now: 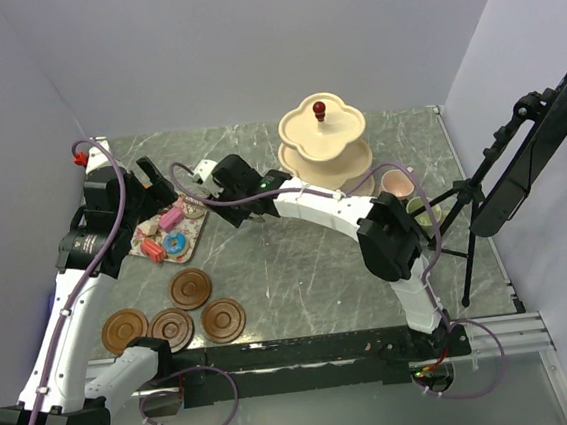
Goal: Serve the afternoon tea
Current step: Pick up the desert from the tray.
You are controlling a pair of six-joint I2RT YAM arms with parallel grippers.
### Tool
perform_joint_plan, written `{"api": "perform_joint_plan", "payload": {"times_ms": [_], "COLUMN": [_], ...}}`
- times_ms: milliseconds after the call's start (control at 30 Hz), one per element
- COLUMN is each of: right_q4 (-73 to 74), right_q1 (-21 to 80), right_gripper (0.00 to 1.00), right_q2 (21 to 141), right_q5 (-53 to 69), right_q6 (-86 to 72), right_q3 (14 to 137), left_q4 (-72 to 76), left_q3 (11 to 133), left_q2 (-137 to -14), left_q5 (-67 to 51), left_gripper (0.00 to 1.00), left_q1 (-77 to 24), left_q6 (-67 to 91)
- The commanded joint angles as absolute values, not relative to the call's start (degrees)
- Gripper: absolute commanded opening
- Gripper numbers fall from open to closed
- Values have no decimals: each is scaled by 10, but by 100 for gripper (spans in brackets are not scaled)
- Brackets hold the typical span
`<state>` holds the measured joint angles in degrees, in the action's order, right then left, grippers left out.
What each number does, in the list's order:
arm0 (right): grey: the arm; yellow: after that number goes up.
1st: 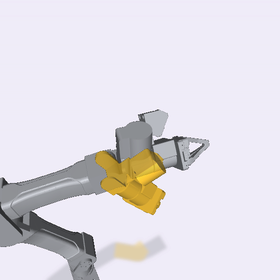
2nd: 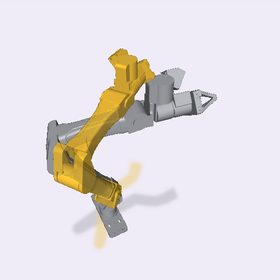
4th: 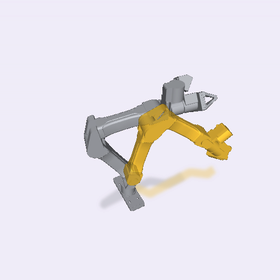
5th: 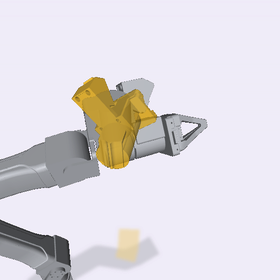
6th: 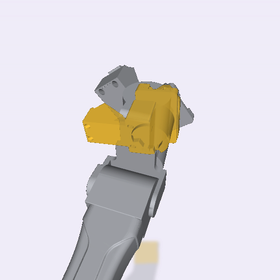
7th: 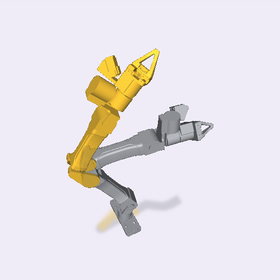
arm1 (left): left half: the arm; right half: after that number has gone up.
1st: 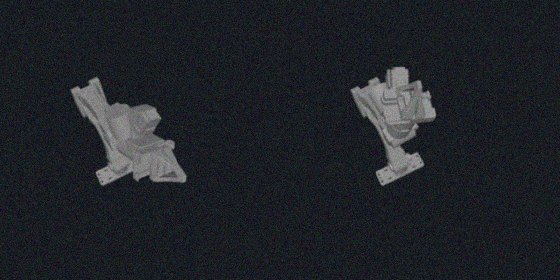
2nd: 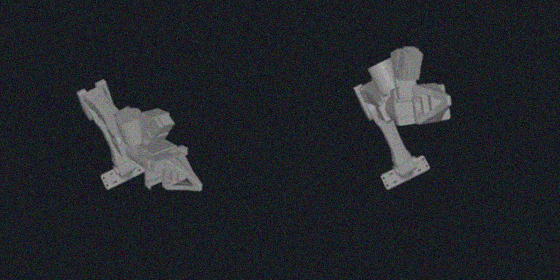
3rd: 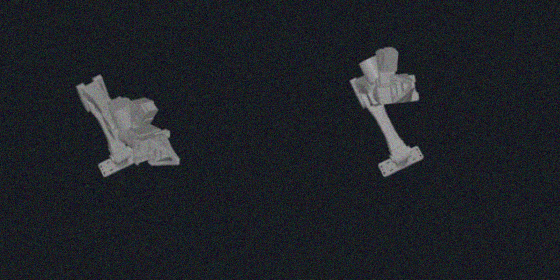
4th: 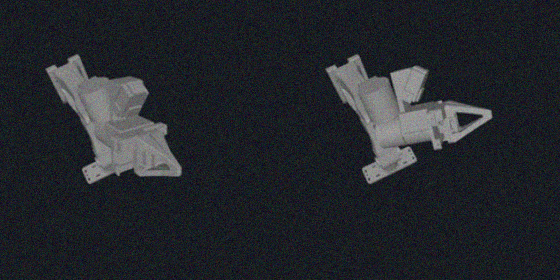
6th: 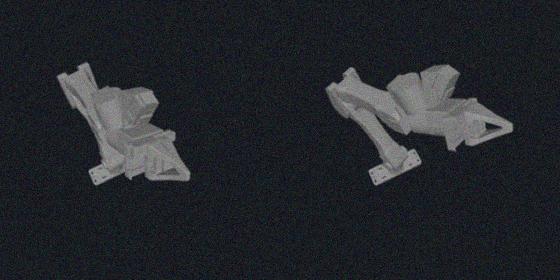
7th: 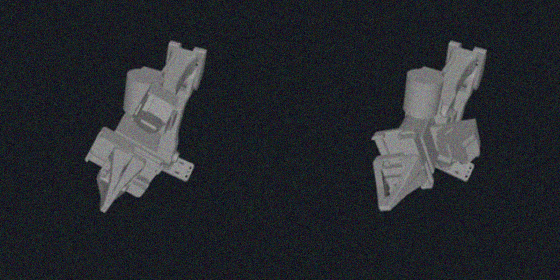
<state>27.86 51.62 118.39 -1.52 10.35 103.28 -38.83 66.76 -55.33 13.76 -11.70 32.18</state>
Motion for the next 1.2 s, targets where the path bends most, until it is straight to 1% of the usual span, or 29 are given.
{"api": "perform_joint_plan", "payload": {"times_ms": [0, 400, 700, 933, 1167], "right_q4": [263, 272, 259, 248, 246], "right_q1": [520, 526, 529, 529, 535], "right_gripper": [56, 59, 59, 59, 60], "right_q2": [1201, 1218, 1194, 1176, 1175], "right_q5": [-26, -4, -4, -33, -4], "right_q6": [132, 147, 120, 100, 112], "right_q3": [1083, 1096, 1077, 1067, 1057], "left_q4": [-381, -379, -378, -376, -376], "left_q3": [675, 674, 670, 669, 668], "left_q2": [-546, -546, -544, -545, -546], "left_q5": [138, 137, 134, 134, 132], "left_gripper": [100, 100, 100, 100, 100], "left_q1": [-116, -116, -116, -116, -116], "left_q6": [324, 325, 327, 329, 330]}}
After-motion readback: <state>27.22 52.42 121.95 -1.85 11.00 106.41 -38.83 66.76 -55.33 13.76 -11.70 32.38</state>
